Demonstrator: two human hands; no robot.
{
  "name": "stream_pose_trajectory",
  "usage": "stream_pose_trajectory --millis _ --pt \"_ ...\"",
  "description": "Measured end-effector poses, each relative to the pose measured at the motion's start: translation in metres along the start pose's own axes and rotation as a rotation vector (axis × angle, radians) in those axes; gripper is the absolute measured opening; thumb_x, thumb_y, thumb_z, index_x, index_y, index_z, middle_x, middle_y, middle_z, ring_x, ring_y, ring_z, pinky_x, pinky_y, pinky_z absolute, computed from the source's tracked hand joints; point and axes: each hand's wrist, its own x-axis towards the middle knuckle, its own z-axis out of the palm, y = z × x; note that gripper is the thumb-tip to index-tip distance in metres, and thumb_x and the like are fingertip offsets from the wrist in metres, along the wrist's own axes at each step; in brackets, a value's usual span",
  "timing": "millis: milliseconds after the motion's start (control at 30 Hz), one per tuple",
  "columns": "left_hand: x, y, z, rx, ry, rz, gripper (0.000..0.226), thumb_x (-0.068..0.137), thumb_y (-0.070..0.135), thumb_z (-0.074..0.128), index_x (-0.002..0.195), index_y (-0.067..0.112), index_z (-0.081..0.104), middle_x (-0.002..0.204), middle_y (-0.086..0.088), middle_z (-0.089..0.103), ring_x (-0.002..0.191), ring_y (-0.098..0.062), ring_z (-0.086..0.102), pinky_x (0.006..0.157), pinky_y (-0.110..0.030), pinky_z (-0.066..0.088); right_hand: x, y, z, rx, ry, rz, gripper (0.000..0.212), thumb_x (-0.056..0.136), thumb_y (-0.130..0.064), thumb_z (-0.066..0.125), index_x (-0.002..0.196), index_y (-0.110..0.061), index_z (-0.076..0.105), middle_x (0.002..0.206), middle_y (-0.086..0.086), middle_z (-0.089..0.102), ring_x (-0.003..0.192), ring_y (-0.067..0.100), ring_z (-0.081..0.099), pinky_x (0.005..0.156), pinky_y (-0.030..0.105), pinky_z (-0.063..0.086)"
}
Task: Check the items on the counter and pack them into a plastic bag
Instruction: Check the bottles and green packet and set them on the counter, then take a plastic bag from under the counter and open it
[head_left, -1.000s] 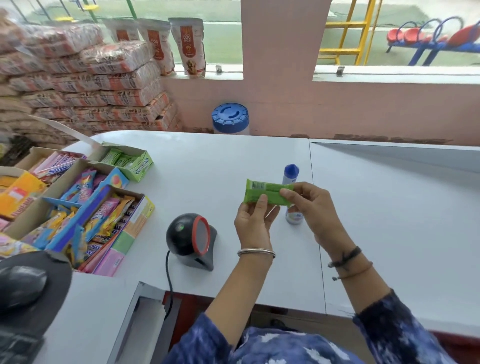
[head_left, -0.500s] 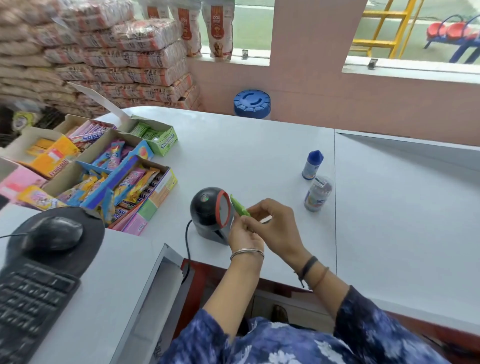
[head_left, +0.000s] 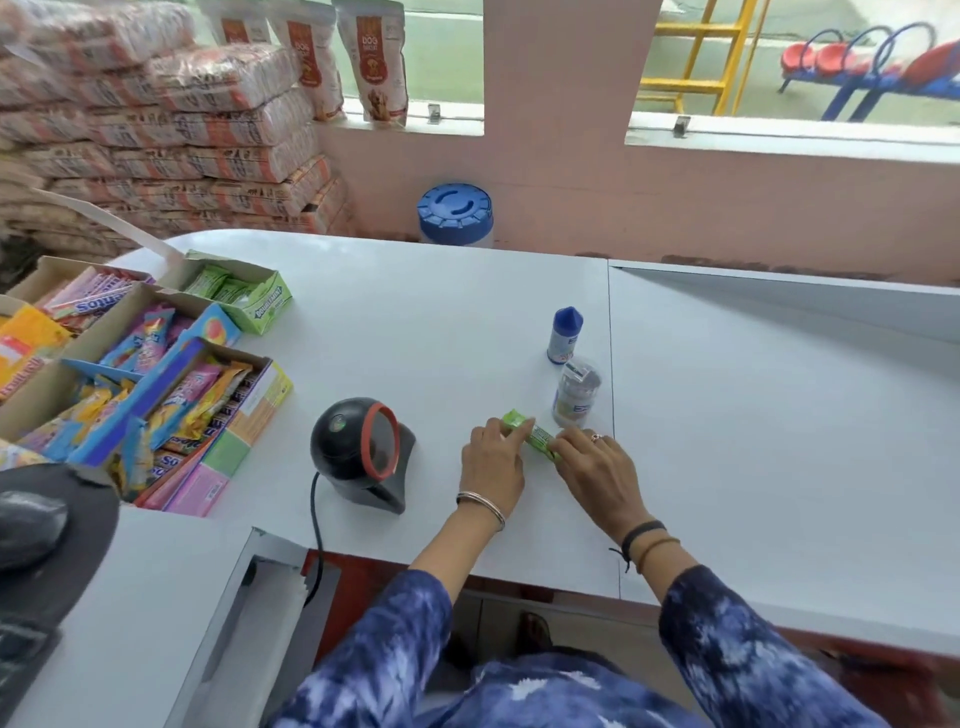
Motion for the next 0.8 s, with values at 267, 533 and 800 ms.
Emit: stream_pose_trajectory --millis 267,533,800 --pt "-0.016 0.018 0.006 0.217 -0.064 -0.035 0.054 0.081 0.012 0.049 0.132 0.030 0.045 0.109 -0.015 0.050 0.101 -0.035 0.046 0.086 -0.044 0.038 -0.014 -0.006 -0.005 0.075 -0.065 0.184 0.032 0.065 -0.004 0.059 0.095 -0.013 0.066 0.094 0.005 0.068 0.089 0.029 0.064 0.082 0.037 0.040" --pt "-0.116 -0.026 -0.035 -0.117 0.424 -0.025 0.036 0.081 0.020 0.042 0.109 0.008 0.063 0.105 -0.014 0.065 0.112 -0.028 0.041 0.099 -0.035 0.034 -0.042 -0.108 -0.034 0.319 0.047 0.097 0.026 0.078 -0.013 0.051 0.101 -0.012 0.064 0.097 0.005 0.068 0.086 0.026 0.063 0.074 0.034 0.042" --pt "-0.279 -0.101 -0.091 0.004 0.456 -0.236 0.030 0.088 0.024 0.047 0.104 0.006 0.064 0.110 -0.013 0.065 0.114 -0.035 0.053 0.106 -0.036 0.031 -0.091 -0.244 -0.034 0.507 -0.145 -0.099 0.023 0.081 -0.008 0.058 0.103 -0.012 0.064 0.099 0.005 0.066 0.087 0.027 0.062 0.073 0.038 0.047"
